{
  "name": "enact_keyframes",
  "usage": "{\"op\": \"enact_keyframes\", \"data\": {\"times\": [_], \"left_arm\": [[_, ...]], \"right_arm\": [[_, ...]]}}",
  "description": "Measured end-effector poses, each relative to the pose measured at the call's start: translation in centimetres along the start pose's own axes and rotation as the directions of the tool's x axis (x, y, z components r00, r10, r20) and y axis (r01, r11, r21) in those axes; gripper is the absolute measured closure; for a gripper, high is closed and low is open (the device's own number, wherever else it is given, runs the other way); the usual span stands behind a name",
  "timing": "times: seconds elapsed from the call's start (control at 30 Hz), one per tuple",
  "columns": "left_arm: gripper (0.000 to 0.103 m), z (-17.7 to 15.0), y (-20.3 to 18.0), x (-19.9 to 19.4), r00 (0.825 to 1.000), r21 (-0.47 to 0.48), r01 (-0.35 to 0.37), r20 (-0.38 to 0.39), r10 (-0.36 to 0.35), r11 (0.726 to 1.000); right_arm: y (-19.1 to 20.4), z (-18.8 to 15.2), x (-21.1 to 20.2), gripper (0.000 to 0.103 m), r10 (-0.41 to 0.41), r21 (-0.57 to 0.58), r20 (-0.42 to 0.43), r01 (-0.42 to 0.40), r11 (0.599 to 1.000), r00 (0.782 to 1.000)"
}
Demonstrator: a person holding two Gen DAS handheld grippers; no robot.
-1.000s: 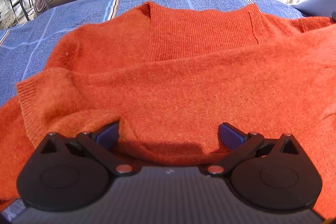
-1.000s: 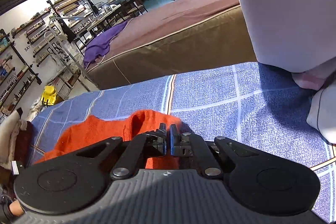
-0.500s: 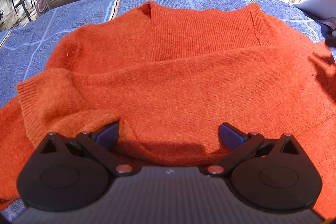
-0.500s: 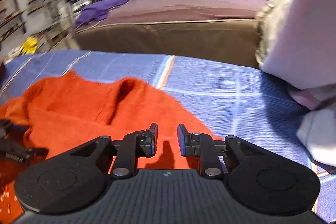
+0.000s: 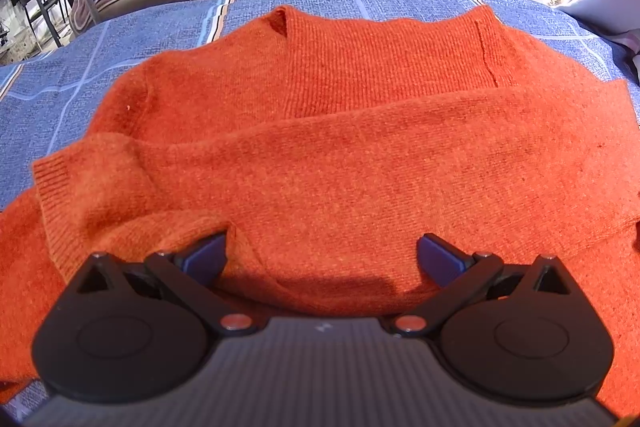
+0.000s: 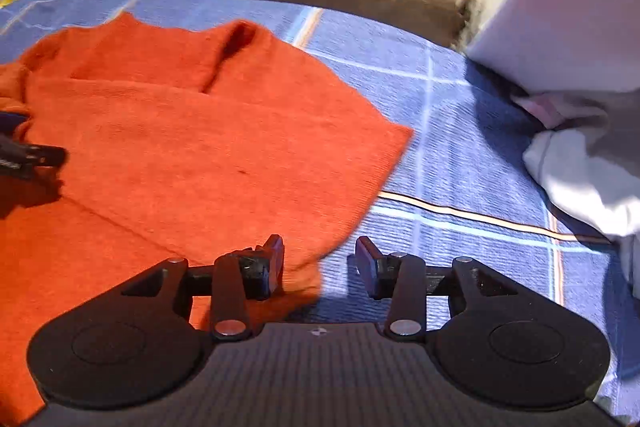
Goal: Fold small clothes
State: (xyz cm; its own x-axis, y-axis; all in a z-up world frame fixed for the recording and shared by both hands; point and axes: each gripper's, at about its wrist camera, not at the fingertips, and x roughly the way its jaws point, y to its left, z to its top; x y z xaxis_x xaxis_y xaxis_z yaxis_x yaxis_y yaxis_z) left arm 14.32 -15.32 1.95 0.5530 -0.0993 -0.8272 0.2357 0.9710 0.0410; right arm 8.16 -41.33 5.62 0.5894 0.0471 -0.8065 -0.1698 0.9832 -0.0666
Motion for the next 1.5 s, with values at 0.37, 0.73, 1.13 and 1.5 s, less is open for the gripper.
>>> {"op": "enact_keyframes", "data": {"times": [0.37, 0.73, 1.13, 1.5], "left_arm": [[0.000, -0.3, 0.1, -0.2, 1.000, 0.026, 0.014, 0.013, -0.014, 1.000], [0.000, -0.3, 0.0, -0.2, 1.000, 0.035, 0.009, 0.012, -0.009, 0.999], [0.000, -0.9, 0.0, -0.4, 0.999, 0.060, 0.014, 0.035, -0.016, 0.998], [0.000, -3.1, 2.2, -3.5, 0.998, -0.063, 0.051, -0.016, -0.052, 0.997]], "right_arm": [[0.3, -3.3, 0.5, 0.028, -0.035, 0.263, -0.126, 0.068, 0.963, 0.991], [-0.2, -4.8, 2.1, 0.022, 0.021, 0.343, 0.057, -0.040, 0.939, 0.998], [0.2, -5.5, -0.8, 0.000, -0.080, 0.452, 0.084, 0.034, 0.892, 0.993], [4.7, -2.9, 3.9, 0.000, -0.004, 0.329, 0.135, -0.041, 0.943, 0.991]]}}
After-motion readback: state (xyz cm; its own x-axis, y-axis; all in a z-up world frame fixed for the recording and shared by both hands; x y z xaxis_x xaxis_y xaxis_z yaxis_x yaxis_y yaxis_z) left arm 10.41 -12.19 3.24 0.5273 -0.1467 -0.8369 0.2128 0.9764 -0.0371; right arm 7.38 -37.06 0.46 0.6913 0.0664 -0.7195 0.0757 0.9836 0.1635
